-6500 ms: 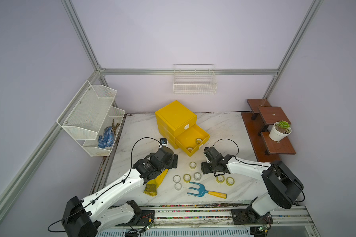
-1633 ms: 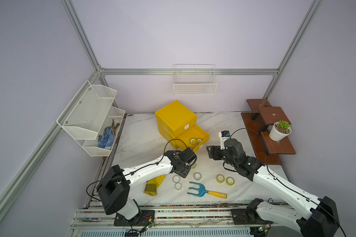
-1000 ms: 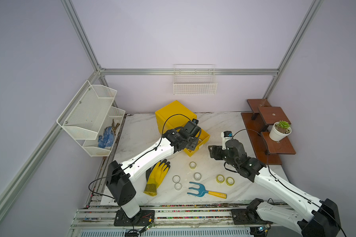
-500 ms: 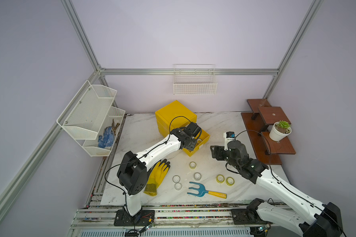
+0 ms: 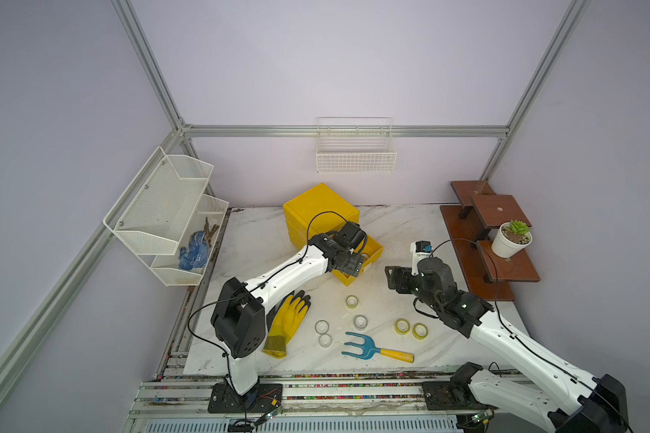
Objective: Place the transparent tape into the drawer according to color
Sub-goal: Place the tape in the drawer, then pick up the tape at the center of the board.
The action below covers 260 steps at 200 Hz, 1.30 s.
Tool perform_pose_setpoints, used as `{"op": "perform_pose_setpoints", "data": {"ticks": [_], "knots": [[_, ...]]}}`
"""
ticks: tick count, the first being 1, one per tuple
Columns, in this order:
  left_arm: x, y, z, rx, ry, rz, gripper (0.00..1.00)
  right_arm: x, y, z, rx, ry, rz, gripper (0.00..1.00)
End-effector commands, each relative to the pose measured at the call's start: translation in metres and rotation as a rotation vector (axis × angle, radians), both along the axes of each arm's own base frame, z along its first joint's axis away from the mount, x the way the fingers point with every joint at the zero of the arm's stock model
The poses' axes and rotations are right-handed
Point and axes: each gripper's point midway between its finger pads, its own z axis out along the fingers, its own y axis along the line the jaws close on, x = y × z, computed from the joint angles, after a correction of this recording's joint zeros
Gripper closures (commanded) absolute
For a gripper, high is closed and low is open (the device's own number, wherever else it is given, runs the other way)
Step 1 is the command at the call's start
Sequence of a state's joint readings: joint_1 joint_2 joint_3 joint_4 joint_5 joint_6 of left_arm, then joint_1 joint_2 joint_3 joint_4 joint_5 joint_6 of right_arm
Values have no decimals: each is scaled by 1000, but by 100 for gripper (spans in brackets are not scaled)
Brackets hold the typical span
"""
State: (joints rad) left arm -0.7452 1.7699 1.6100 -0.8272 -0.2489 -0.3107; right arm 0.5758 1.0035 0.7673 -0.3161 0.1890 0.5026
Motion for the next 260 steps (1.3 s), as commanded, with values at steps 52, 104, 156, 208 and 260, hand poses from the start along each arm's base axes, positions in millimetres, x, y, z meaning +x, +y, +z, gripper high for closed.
{"op": "perform_pose_setpoints", "data": {"ticks": [52,104,156,208,260], "knots": [[-48,52,54,-170,-137,76,0,-24,-10,-69,-47,203,-15,21],[-62,98,55,-116,-238,174,0,-55,-5,-129,-55,468,15,21],[-60,104,45,-61,-229,189,0,-70,-17,-145,-109,562,-21,23],[-61,103,39,-60,-217,180,0,-87,-26,-175,-173,662,-27,25],[-63,104,39,-63,-215,178,0,-94,-27,-191,-218,701,-20,31]]}}
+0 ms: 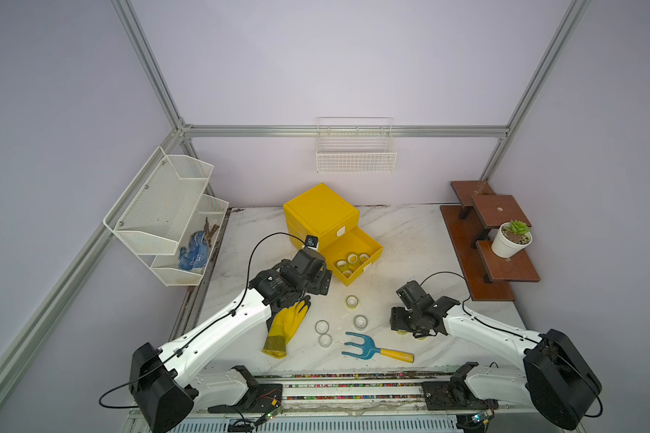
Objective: Place the transparent tape into the drawer according to color
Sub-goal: Pick up the tape at the center of the board.
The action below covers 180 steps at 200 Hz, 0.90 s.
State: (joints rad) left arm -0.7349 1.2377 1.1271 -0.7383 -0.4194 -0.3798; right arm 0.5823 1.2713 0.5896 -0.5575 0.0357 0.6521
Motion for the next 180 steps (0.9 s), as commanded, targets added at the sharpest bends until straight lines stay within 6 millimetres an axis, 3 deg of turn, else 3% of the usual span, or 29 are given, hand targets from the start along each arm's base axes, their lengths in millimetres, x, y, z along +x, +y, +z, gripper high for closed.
{"op": "perform_pose_setpoints", "data": {"ticks": [1,42,48,72,99,135,180], "knots": [[5,-1,8,-24,-34,10,0,-6,-3,-7,-34,25,5,31],[5,0,7,-20,-32,13,0,-15,1,-19,-73,65,40,32],[5,0,7,-22,-32,12,0,-16,1,-20,-74,68,46,39],[5,0,7,-22,-31,14,0,-16,7,-23,-64,72,60,47],[5,0,4,-13,-24,15,0,-7,17,-13,-28,36,69,54],[6,0,0,-3,-16,18,0,21,37,40,49,-96,86,56],[6,1,-2,4,-12,25,0,69,55,152,126,-378,88,57]]}}
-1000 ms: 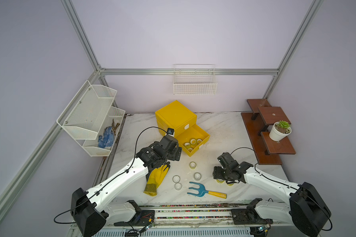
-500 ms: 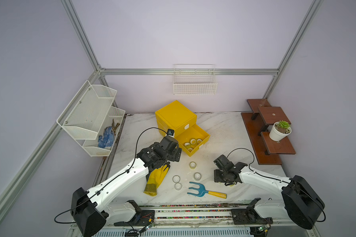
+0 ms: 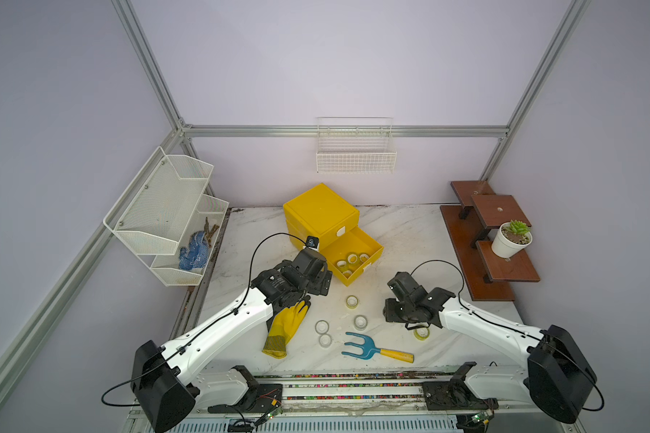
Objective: Place the transparent tape into the drawer according to color
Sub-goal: Pick up the tape at the center of the board, then place the tape in the drawer.
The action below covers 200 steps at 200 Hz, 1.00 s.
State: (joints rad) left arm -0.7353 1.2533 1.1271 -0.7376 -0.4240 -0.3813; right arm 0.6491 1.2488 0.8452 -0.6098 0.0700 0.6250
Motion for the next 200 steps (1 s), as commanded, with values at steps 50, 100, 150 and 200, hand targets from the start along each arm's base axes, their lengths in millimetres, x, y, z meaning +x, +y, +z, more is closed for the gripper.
{"op": "perform_pose_setpoints", "data": {"ticks": [50,100,150,200], "knots": [[5,3,0,-2,-25,25,0,78,39,158,107,-424,67,57],[6,1,-5,7,-13,20,0,147,75,137,50,-407,81,56],[6,-1,-8,9,-3,15,0,183,73,93,-34,-378,36,55],[6,-3,-12,7,7,8,0,197,63,78,-69,-374,-7,51]]}}
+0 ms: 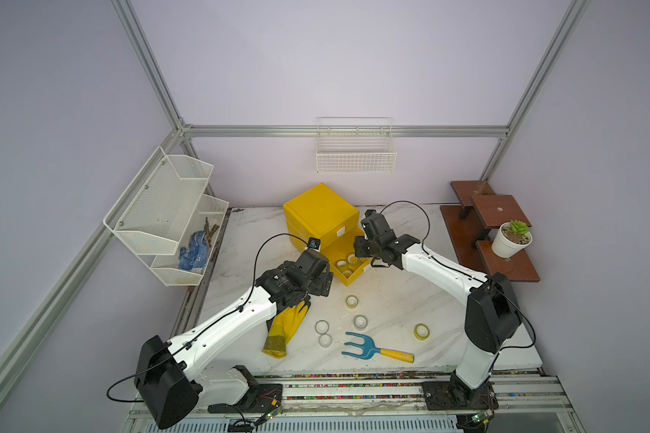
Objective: Place the transparent tape into the drawer according to color
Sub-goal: Place the tape in the drawer.
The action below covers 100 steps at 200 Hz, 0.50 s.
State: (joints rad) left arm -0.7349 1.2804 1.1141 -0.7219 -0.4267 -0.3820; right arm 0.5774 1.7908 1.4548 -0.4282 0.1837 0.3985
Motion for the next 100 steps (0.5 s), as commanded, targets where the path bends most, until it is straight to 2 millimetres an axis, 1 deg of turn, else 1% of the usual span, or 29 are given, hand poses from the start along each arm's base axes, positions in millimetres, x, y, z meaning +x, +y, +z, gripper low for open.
{"op": "perform_pose_setpoints", "data": {"ticks": [1,9,24,37,41,43,49,77,100], "knots": [[4,-1,0,-11,-10,6,0,16,-5,13,0,-63,-38,51],[4,-2,-1,-11,-7,4,0,18,-7,11,0,-58,-46,48],[4,-2,0,-14,-7,3,0,21,-7,8,3,-53,-51,39],[4,-3,-1,-13,-5,1,0,23,-7,10,8,-60,-50,35],[4,-3,-2,-13,-4,2,0,23,-6,13,13,-65,-49,35],[4,-2,-2,-12,-3,2,0,24,-7,14,15,-67,-50,32],[3,-3,-2,-14,-2,-1,0,24,-7,19,20,-77,-50,29],[4,-4,-3,-18,3,-5,0,20,-9,45,50,-120,-45,28],[3,-6,-3,-23,5,-10,0,8,-14,64,85,-150,-45,27]]}}
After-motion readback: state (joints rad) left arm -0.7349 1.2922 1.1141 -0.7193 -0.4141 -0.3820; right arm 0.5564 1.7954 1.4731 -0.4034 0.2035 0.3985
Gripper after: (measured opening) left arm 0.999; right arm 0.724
